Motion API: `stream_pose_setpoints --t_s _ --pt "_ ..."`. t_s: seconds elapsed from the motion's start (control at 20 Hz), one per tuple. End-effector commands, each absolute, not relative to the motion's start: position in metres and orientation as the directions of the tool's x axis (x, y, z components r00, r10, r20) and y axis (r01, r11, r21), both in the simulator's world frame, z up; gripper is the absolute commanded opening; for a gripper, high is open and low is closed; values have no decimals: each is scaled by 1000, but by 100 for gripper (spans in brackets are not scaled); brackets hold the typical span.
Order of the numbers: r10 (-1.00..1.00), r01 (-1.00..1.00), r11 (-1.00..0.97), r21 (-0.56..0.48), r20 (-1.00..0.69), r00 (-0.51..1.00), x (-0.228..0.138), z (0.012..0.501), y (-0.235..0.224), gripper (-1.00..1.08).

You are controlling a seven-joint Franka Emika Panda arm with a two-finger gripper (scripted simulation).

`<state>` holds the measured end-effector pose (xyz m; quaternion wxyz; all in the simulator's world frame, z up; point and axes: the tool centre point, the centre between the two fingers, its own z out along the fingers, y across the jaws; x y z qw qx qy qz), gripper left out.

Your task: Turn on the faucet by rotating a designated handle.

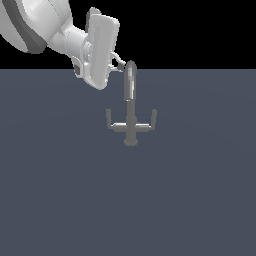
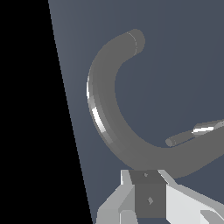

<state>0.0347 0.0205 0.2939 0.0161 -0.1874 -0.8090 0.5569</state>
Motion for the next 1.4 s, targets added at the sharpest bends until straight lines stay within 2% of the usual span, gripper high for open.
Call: stream_pose_setpoints --t_s 0.0,0.65,1.35 --pt "282 211 310 -927 -122 -952 41 284 24 -100" --pt "111 -174 255 -951 207 -972 69 229 41 -100" --pt "11 -542 128 -831 548 -837 87 166 60 -100"
